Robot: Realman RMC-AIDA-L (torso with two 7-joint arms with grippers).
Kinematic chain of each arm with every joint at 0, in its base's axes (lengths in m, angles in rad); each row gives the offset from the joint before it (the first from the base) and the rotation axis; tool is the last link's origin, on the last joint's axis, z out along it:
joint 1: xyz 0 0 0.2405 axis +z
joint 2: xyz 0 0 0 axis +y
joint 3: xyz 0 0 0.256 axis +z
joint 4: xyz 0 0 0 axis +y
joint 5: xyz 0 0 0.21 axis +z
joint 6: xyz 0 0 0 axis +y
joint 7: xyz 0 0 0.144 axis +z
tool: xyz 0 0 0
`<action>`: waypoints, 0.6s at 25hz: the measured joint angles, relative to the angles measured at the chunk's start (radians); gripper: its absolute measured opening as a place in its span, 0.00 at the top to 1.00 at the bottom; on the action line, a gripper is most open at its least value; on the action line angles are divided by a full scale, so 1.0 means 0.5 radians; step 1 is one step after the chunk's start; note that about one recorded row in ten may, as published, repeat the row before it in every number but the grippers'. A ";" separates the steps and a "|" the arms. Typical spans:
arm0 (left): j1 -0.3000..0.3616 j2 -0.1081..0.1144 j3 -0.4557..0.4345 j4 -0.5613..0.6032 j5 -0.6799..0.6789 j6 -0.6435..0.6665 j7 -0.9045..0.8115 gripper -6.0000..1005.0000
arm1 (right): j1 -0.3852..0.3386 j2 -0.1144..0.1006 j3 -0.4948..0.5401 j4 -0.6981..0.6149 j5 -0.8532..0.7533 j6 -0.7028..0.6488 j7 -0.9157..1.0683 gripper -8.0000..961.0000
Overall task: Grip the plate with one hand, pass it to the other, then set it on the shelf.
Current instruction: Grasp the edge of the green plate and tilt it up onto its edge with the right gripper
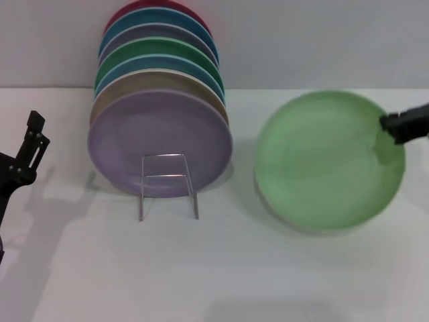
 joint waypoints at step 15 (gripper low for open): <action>0.012 0.000 0.000 0.002 0.000 0.018 -0.011 0.23 | -0.355 0.005 -0.413 0.125 -0.138 -1.078 0.002 0.97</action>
